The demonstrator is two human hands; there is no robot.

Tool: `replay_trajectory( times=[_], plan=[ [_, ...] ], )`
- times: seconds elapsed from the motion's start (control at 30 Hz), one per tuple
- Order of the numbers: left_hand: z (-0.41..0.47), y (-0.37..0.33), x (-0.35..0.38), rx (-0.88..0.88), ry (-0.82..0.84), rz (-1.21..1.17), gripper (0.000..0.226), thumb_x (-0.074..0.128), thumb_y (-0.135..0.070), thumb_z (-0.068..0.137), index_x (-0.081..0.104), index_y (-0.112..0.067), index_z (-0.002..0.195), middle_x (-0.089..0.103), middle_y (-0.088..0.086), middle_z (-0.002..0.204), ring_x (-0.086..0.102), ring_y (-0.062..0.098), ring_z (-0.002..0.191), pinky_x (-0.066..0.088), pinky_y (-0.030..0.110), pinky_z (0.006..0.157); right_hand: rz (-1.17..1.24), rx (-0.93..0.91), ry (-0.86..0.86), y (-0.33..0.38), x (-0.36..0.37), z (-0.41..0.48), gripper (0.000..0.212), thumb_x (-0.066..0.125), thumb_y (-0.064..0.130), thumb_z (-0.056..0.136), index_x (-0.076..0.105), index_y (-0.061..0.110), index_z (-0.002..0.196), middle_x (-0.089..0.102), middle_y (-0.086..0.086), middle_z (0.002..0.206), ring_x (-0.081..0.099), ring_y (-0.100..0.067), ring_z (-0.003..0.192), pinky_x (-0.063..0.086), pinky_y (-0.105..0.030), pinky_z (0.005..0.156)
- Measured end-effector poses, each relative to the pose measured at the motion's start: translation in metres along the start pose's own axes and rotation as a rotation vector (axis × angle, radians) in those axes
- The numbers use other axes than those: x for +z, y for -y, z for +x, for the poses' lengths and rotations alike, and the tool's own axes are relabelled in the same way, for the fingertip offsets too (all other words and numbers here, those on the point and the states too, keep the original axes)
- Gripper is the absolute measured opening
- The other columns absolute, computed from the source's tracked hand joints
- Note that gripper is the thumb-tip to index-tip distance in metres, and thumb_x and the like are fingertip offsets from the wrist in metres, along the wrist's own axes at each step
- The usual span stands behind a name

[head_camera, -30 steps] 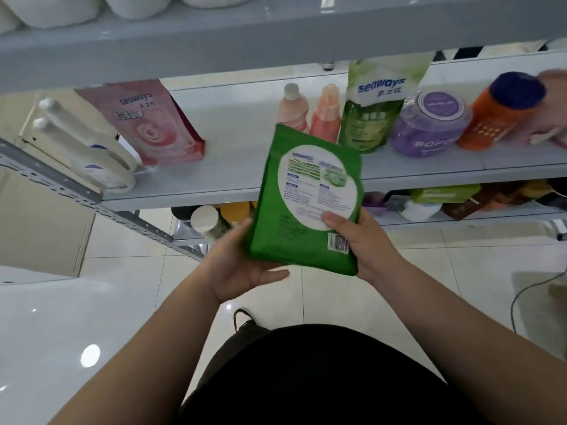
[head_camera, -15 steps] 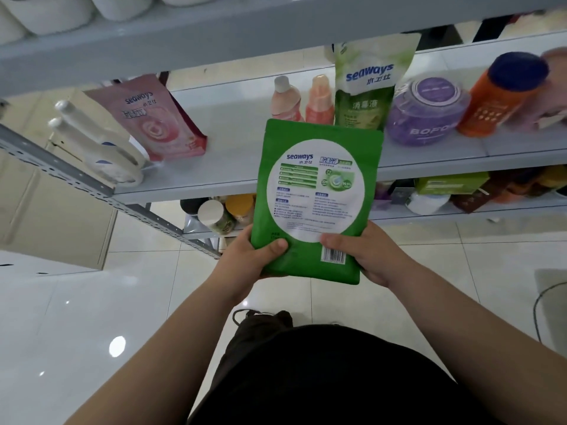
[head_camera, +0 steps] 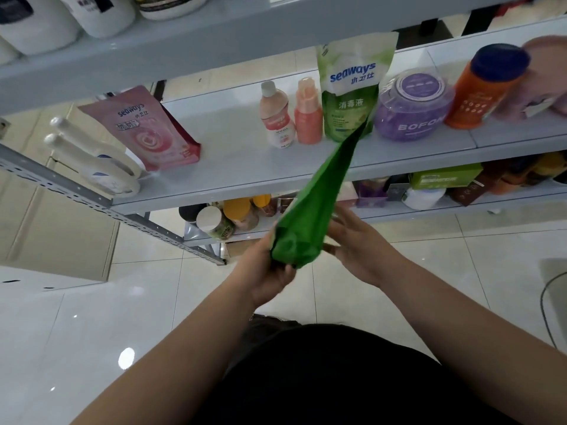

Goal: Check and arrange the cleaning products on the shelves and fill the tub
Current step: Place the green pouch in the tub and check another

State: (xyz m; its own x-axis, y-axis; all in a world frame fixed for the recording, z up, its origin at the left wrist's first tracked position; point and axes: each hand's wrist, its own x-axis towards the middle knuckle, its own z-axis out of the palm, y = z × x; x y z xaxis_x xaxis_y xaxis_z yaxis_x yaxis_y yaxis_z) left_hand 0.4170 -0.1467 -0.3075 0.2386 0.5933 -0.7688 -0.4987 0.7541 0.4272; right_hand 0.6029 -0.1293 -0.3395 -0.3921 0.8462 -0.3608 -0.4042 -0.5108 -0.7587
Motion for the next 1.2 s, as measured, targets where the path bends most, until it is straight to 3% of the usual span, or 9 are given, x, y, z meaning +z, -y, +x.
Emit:
replay_trajectory(
  times=[0.1,0.2,0.33,0.43,0.6,0.8,0.9,1.0,1.2],
  plan=[
    [-0.004,0.01,0.011,-0.169,0.202,0.047,0.041,0.087,-0.024,0.071,0.073,-0.006,0.104,0.068,0.013,0.09,0.069,0.024,0.064,0.059,0.025,0.051,0.074,0.002,0.069,-0.01,0.005,0.0,0.099,0.1,0.055,0.046,0.061,0.014,0.127,0.074,-0.005,0.113,0.066,-0.027,0.104,0.05,-0.046,0.088],
    [-0.004,0.007,0.005,-0.09,0.221,0.096,0.043,0.077,-0.034,0.078,0.074,-0.009,0.113,0.072,0.016,0.115,0.07,0.036,0.096,0.06,0.044,0.083,0.074,-0.091,-0.026,-0.003,0.009,-0.002,0.075,0.099,0.029,0.059,0.064,0.009,0.123,0.076,-0.01,0.112,0.073,-0.026,0.1,0.06,-0.038,0.078],
    [-0.009,-0.023,-0.013,0.013,0.074,0.086,0.052,0.048,-0.061,0.096,0.072,-0.02,0.116,0.074,0.007,0.114,0.073,0.029,0.091,0.062,0.044,0.068,-0.027,-0.091,-0.261,0.003,0.004,-0.002,0.067,0.086,0.012,0.073,0.058,0.011,0.134,0.076,-0.007,0.119,0.073,-0.028,0.109,0.061,-0.04,0.086],
    [-0.012,-0.035,-0.02,0.192,-0.072,0.444,0.044,0.047,-0.055,0.101,0.064,-0.023,0.127,0.069,0.004,0.123,0.071,0.023,0.101,0.061,0.038,0.066,-0.079,-0.012,-0.338,0.003,0.003,-0.003,0.047,0.075,0.005,0.09,0.055,0.02,0.129,0.073,-0.007,0.124,0.073,-0.023,0.106,0.06,-0.043,0.089],
    [0.0,-0.023,-0.03,0.311,-0.369,0.34,0.016,0.057,-0.032,0.102,0.065,-0.023,0.112,0.073,0.002,0.11,0.069,0.021,0.094,0.057,0.034,0.063,-0.086,-0.008,-0.091,0.014,0.018,-0.012,0.046,0.068,0.008,0.093,0.056,0.021,0.135,0.069,-0.006,0.114,0.072,-0.014,0.096,0.061,-0.04,0.081],
    [0.0,0.0,-0.041,0.146,-0.184,0.14,0.021,0.056,-0.03,0.1,0.073,-0.024,0.089,0.055,-0.001,0.074,0.047,0.012,0.057,0.032,0.015,0.036,-0.116,-0.063,0.143,0.016,0.028,-0.019,0.049,0.075,0.015,0.085,0.064,0.033,0.129,0.069,0.003,0.096,0.07,-0.019,0.1,0.049,-0.052,0.091],
    [0.0,0.004,-0.043,0.149,-0.173,0.116,0.027,0.055,-0.032,0.1,0.075,-0.026,0.083,0.057,-0.002,0.07,0.049,0.011,0.054,0.033,0.016,0.036,-0.118,-0.046,0.158,0.01,0.03,-0.016,0.067,0.095,0.041,0.066,0.066,0.037,0.127,0.069,0.001,0.098,0.07,-0.021,0.103,0.05,-0.058,0.098],
    [-0.003,0.003,-0.047,0.183,-0.265,0.034,0.018,0.055,-0.032,0.103,0.068,-0.019,0.101,0.071,-0.001,0.078,0.063,0.013,0.059,0.044,0.022,0.046,-0.103,-0.007,0.145,0.01,0.03,-0.014,0.084,0.094,0.048,0.061,0.059,0.03,0.135,0.07,-0.006,0.118,0.07,-0.024,0.115,0.06,-0.041,0.087],
    [-0.011,-0.001,-0.056,0.368,-0.321,0.07,0.015,0.054,-0.021,0.104,0.064,-0.019,0.115,0.073,0.004,0.113,0.071,0.024,0.097,0.06,0.042,0.074,-0.236,0.072,-0.051,0.008,0.033,-0.001,0.029,0.068,0.021,0.097,0.063,0.032,0.123,0.077,0.005,0.115,0.075,-0.013,0.098,0.061,-0.031,0.076]
  ],
)
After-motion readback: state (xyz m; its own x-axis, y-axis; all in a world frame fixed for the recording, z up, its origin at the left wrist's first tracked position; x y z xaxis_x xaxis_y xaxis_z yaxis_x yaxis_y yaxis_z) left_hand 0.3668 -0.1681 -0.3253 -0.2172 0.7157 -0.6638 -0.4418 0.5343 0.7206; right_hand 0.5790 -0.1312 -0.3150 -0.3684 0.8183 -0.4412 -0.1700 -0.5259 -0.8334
